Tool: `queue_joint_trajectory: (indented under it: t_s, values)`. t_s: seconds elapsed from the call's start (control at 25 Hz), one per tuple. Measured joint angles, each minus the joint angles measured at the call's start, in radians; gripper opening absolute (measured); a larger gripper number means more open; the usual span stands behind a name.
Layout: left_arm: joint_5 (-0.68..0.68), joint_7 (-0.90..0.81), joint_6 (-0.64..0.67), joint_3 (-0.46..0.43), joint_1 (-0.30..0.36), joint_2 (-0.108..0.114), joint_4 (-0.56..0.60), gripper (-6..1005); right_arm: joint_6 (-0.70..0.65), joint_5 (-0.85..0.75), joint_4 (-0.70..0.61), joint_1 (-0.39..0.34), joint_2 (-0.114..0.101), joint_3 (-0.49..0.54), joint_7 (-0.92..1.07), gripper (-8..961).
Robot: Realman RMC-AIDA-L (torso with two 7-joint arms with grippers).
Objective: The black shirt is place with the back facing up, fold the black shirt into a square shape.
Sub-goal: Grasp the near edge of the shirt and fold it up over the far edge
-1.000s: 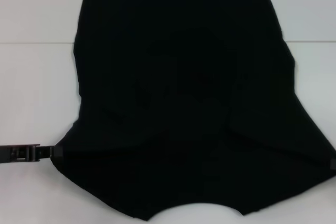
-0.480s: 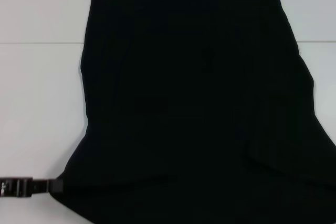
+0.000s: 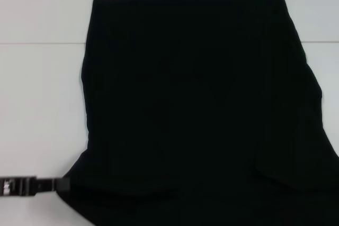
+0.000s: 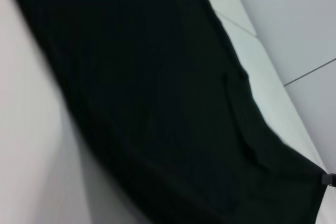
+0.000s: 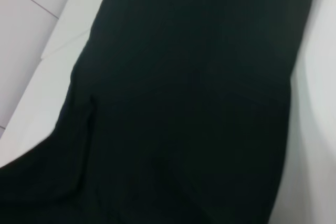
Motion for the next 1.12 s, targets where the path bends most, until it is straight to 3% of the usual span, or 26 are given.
queue_joint_trajectory:
  t_s: [0.24,0.48,0.76,1.12]
  values:
    - [-0.022,-0.013,-0.08,-0.007,-0.118,0.042,-0.089,25,0.023,0.002,-0.002,0.097,-0.005,0.039,0.005,50]
    - [-0.087,-0.009,-0.328,-0.009,-0.296,0.119,-0.29,26,0.106,0.006,0.002,0.223,0.007,0.151,0.006,52]
    - [-0.182,0.028,-0.629,-0.002,-0.393,0.124,-0.368,26,0.347,0.006,0.032,0.366,0.035,0.16,0.02,53]
    - [-0.307,0.212,-0.933,0.003,-0.461,0.115,-0.495,25,0.709,0.006,0.159,0.53,0.041,0.047,0.02,55]
